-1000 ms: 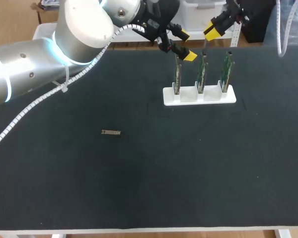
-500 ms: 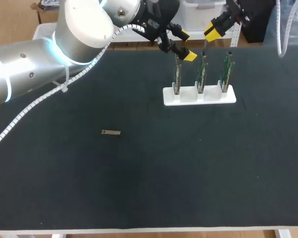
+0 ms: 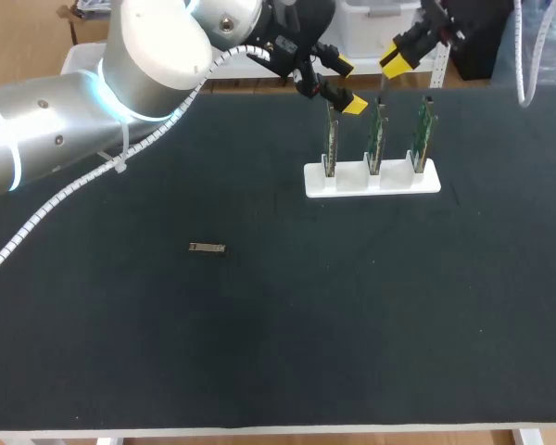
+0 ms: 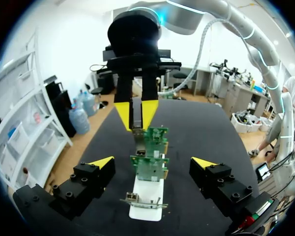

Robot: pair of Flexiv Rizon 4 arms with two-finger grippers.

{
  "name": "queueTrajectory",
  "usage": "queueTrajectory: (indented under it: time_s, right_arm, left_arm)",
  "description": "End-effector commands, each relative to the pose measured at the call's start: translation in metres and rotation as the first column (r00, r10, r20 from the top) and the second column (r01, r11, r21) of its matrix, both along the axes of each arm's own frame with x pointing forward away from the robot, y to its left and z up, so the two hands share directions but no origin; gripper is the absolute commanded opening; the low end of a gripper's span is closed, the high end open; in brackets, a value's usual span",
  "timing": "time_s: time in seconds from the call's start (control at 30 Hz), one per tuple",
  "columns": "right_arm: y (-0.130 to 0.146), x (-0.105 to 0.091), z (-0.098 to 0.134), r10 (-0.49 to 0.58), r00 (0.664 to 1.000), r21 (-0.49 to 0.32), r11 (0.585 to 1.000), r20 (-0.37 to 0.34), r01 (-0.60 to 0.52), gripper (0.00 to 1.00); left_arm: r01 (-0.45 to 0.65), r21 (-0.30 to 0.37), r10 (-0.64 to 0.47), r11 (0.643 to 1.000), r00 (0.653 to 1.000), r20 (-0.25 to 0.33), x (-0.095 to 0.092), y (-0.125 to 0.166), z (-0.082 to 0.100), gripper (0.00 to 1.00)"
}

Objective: Pick up the optical module with the left hand, and insert it into the network port with the right hand.

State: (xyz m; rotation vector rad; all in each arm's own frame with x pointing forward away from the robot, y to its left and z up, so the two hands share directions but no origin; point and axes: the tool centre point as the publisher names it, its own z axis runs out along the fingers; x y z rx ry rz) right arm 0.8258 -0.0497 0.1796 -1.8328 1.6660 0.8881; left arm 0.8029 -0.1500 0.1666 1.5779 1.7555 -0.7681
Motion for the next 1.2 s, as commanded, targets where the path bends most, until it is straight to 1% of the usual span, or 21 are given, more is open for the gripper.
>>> queueTrajectory:
  time_s: [0.03,0.5,0.93,1.2]
  right_arm:
    - [-0.0005,0.0067,0.0004,0.219,0.956,0.012,0.975,-0.197,-0.221,0.0]
    - [-0.0009,0.0026,-0.0021,0.219,0.955,0.007,0.975,-0.201,-0.222,0.0]
    - [0.0005,0.0104,0.0006,0.215,0.959,0.005,0.976,-0.187,-0.217,0.0]
    - [-0.0009,0.0099,-0.0011,0.214,0.958,0.005,0.976,-0.189,-0.217,0.0]
  left_arm:
    - [0.001,0.005,-0.001,1.0,1.0,-0.003,0.0014,-0.0008,0.0007,1.0]
    - [0.001,0.005,-0.001,1.0,1.0,-0.003,0.0014,-0.0008,0.0007,1.0]
    - [0.001,0.005,-0.001,1.0,1.0,-0.003,0.0014,-0.0008,0.0007,1.0]
    - [0.001,0.005,-0.001,1.0,1.0,-0.003,0.0014,-0.0008,0.0007,1.0]
